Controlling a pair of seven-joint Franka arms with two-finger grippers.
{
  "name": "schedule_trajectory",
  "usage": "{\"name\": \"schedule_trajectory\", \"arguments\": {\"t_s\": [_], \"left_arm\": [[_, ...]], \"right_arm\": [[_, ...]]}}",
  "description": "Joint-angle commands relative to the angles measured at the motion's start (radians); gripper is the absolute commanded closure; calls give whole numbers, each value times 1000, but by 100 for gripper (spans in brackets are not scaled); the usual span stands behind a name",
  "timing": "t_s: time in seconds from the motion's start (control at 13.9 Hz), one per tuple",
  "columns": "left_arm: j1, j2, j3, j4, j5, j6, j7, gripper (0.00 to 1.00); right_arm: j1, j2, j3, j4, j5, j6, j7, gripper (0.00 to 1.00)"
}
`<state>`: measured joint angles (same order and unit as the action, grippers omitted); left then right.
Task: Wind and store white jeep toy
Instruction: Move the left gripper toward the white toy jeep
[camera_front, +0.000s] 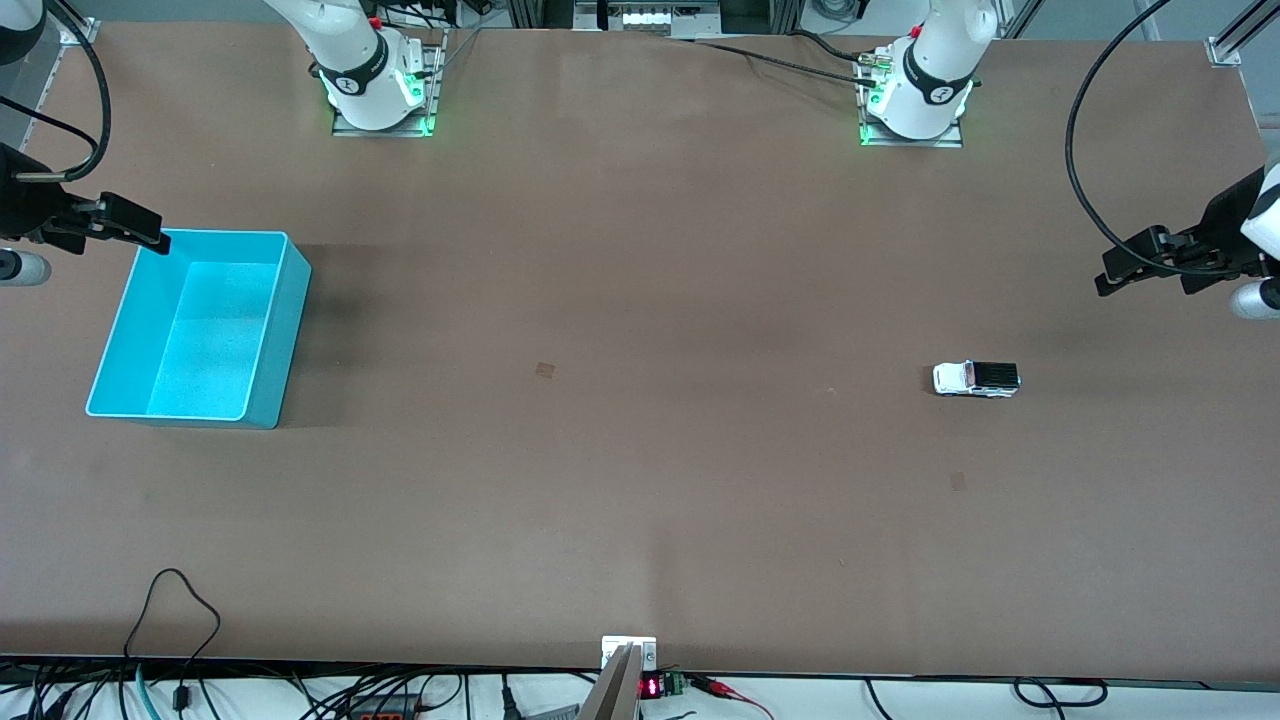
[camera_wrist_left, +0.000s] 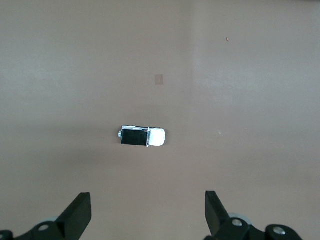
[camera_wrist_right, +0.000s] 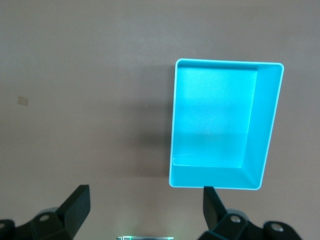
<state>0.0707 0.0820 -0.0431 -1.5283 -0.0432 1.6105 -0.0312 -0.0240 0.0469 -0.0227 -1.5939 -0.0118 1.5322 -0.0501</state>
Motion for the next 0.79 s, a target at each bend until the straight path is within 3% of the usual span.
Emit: {"name": "schedule_trajectory", "arguments": {"t_s": [0.0, 0.36, 0.72], "left_arm": [[4, -48, -4, -48, -3, 12, -1, 0], [-8, -45, -50, -36, 2, -49, -18, 0], [-20, -18, -52, -38, -7, -26, -10, 0]], "right_arm": [[-10, 8, 4, 19, 4, -20, -17, 0], [-11, 8, 4, 19, 4, -20, -19, 0], [-13, 8, 4, 20, 4, -20, -23, 0]]}}
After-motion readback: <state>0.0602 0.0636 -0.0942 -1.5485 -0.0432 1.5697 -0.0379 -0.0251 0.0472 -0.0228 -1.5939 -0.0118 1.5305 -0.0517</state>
